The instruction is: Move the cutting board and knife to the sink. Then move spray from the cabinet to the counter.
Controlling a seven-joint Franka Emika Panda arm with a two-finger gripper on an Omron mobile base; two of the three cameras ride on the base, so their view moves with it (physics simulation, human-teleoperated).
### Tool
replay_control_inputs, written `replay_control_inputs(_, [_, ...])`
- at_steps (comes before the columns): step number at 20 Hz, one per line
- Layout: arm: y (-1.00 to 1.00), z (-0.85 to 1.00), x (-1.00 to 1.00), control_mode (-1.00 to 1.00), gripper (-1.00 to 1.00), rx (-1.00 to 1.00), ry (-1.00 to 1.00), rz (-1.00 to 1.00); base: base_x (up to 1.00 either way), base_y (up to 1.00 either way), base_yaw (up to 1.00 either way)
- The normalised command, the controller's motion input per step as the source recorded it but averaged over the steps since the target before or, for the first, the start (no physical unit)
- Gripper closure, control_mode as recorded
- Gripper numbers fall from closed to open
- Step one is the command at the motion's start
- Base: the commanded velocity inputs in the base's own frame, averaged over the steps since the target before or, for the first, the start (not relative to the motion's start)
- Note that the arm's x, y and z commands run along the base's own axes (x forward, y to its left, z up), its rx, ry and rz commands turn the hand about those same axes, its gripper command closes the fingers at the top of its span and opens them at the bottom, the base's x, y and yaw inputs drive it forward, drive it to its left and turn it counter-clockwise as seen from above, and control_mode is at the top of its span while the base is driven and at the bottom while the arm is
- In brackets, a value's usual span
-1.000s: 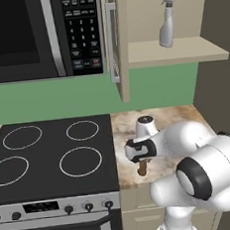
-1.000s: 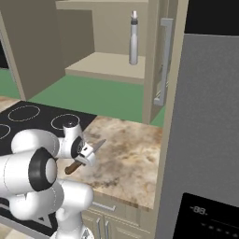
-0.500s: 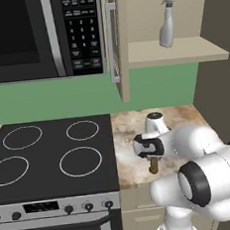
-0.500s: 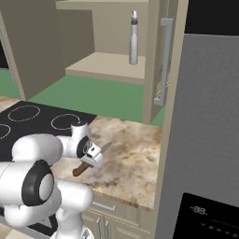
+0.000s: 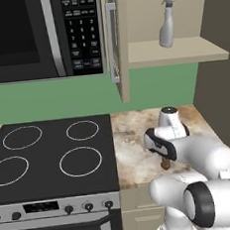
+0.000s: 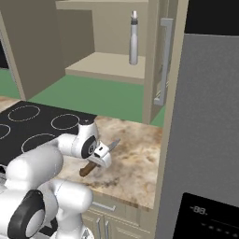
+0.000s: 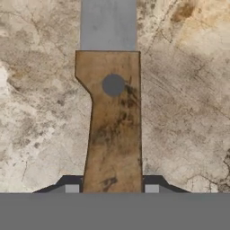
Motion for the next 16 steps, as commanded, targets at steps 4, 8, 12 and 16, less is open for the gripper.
replay_control_inputs(4, [-0.06,0.32,-0.29,-1.00,1.00,0.00,-0.19,0.00,0.00,0.00,0.00])
replay_control_inputs(8, [-0.08,0.39,-0.28,-1.00,1.00,0.00,-0.15,-0.01,0.00,0.00,0.00])
replay_control_inputs(12, [-0.03,0.45,-0.26,-1.00,1.00,0.00,-0.04,-0.04,0.00,0.00,0.00])
replay_control_inputs(16, [0.00,0.43,-0.34,-1.00,1.00,0.00,-0.06,-0.08,0.00,0.00,0.00])
